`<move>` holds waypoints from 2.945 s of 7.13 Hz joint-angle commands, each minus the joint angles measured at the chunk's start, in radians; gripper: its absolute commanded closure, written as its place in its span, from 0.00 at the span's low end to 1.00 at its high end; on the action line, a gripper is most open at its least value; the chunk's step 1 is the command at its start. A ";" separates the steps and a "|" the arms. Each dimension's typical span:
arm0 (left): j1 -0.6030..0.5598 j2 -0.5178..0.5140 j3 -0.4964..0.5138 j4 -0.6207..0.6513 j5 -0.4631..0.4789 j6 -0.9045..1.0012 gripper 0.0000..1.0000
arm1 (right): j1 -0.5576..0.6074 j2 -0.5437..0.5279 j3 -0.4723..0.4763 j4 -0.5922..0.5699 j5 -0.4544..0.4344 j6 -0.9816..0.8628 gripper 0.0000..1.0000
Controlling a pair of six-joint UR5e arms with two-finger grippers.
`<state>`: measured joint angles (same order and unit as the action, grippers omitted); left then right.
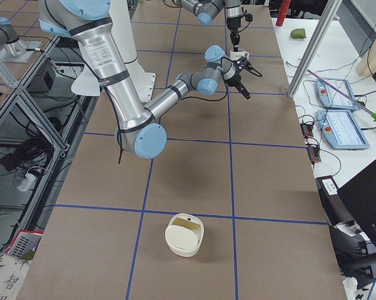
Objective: Left arm hands cup to right arm to dump lemon
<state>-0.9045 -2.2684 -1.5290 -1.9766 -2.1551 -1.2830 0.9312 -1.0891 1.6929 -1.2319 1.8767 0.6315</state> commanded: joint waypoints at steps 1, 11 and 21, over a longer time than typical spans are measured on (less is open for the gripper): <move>-0.077 0.102 -0.010 0.002 -0.050 0.142 1.00 | 0.168 -0.002 0.001 -0.182 0.244 -0.010 0.00; -0.212 0.656 -0.176 -0.001 -0.092 0.789 1.00 | 0.479 -0.150 -0.147 -0.368 0.457 -0.688 0.00; -0.129 0.704 -0.224 -0.039 -0.074 0.686 0.45 | 0.479 -0.186 -0.137 -0.367 0.456 -0.687 0.00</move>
<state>-1.0406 -1.5596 -1.7557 -2.0162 -2.2293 -0.5993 1.4097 -1.2703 1.5515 -1.5984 2.3337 -0.0554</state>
